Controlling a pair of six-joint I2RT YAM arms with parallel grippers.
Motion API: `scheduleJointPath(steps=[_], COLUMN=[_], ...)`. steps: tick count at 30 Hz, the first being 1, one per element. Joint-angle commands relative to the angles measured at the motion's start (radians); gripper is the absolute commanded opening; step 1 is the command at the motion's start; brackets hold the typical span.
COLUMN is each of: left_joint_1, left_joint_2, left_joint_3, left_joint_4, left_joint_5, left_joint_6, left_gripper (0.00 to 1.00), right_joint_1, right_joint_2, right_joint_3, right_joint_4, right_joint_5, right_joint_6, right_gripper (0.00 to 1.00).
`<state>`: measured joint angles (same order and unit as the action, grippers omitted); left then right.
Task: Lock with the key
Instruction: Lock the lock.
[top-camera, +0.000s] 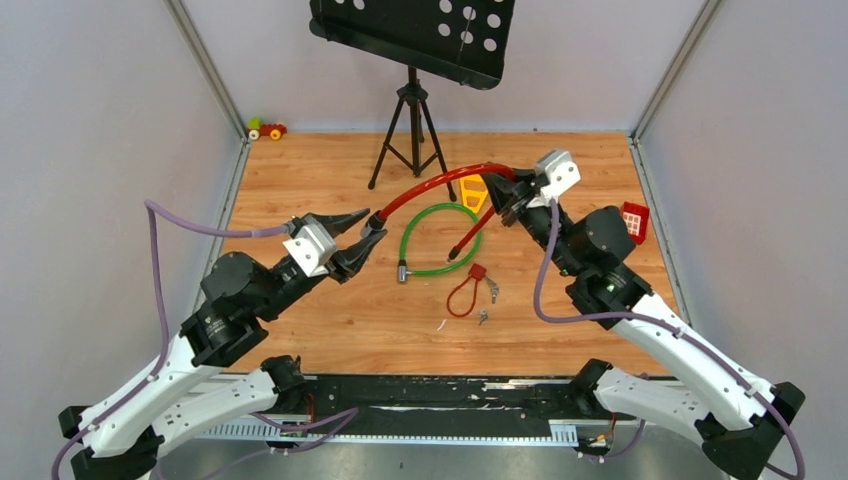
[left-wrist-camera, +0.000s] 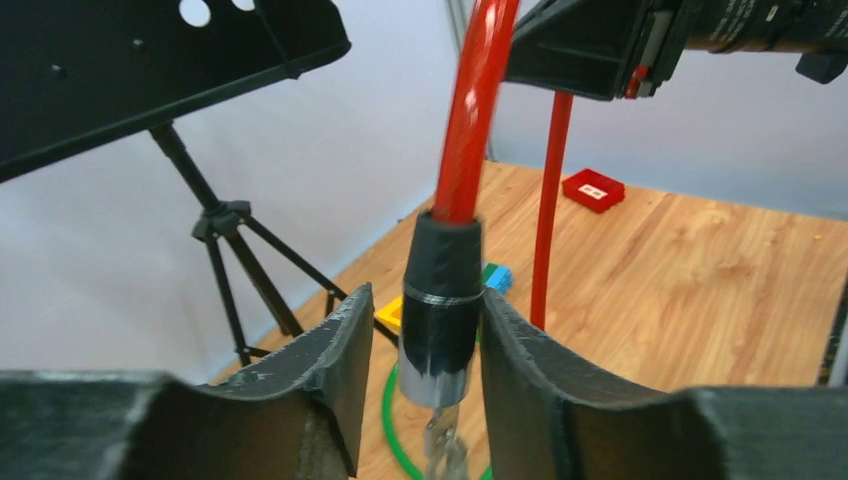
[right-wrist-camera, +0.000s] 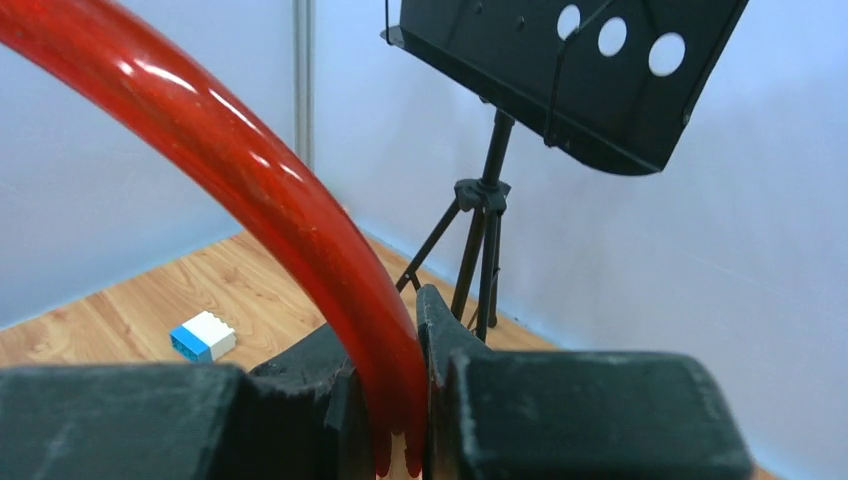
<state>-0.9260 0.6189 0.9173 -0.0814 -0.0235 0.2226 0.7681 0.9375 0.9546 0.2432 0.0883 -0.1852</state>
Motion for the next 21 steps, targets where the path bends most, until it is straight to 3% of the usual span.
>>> scheduleJointPath(steps=[1, 6, 14, 21], left_joint_1=[0.004, 0.003, 0.003, 0.003], left_joint_2=[0.015, 0.041, 0.061, 0.083], left_joint_3=[-0.008, 0.003, 0.073, 0.129], left_joint_4=[0.055, 0.073, 0.042, -0.026], left_joint_5=[0.046, 0.096, 0.186, 0.267], left_joint_6=[-0.049, -0.064, -0.057, -0.086], left_gripper=[0.53, 0.63, 0.7, 0.66], right_joint_1=[0.001, 0.002, 0.004, 0.01], right_joint_2=[-0.038, -0.051, -0.051, -0.058], right_joint_3=[0.074, 0.066, 0.056, 0.045], right_joint_4=[-0.094, -0.112, -0.158, -0.179], right_joint_5=[-0.072, -0.073, -0.095, -0.089], right_joint_6=[-0.02, -0.039, -0.104, -0.184], right_gripper=[0.0, 0.0, 0.0, 0.0])
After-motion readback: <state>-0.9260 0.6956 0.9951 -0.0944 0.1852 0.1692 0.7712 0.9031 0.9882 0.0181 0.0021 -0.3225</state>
